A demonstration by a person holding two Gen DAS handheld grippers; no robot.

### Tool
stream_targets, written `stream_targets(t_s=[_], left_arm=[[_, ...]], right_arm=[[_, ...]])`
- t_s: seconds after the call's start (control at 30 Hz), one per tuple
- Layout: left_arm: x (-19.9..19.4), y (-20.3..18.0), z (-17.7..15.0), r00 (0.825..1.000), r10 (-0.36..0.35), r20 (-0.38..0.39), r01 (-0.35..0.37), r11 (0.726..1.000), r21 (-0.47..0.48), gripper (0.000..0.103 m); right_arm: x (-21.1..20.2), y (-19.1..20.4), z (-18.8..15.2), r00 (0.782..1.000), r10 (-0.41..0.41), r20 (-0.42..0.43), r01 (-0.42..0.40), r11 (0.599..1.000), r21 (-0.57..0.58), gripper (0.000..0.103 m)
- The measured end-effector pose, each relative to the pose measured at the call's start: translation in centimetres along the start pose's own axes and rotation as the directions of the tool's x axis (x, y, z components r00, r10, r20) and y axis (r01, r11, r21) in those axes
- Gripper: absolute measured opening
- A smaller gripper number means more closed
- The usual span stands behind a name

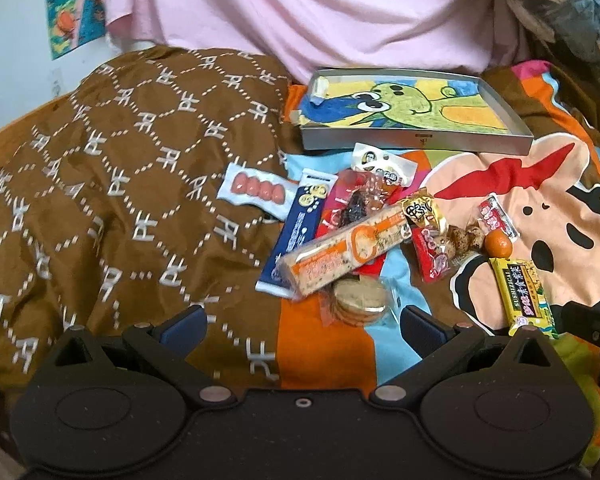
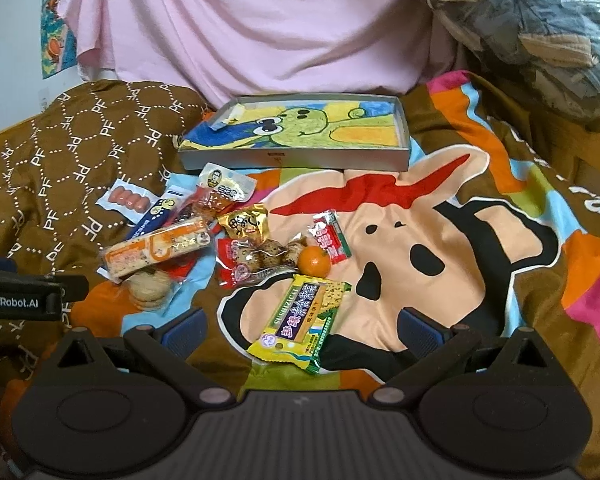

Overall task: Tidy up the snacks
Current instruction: 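Reach the right tool to the yellow-green biscuit pack while the left tool reaches the rice-cake bar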

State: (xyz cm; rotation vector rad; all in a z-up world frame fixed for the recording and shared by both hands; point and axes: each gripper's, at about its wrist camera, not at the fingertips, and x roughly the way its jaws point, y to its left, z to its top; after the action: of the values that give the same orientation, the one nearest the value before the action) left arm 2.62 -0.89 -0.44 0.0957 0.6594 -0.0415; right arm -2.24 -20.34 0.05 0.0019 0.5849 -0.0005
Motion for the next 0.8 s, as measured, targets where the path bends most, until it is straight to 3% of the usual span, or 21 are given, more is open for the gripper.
stream_targets(t_s=[0.47,0.8], left_arm=[[6.5,0.5,4.2,0.994,-0.099,0.042,0.087,0.972,0.220,0.102],[11.3,1.4,4.9,0.965,-0.262,0.024,0.246,0.933,0.264,0.102]], right_arm=[[4.6,0.6,-0.4,0.999,0.023,-0.042,-0.024,0.999,-0.032,0.103],[8.0,0.9,-0.5,0.996,-0.014,-0.084,0.015,1.000,0.012,0.103]])
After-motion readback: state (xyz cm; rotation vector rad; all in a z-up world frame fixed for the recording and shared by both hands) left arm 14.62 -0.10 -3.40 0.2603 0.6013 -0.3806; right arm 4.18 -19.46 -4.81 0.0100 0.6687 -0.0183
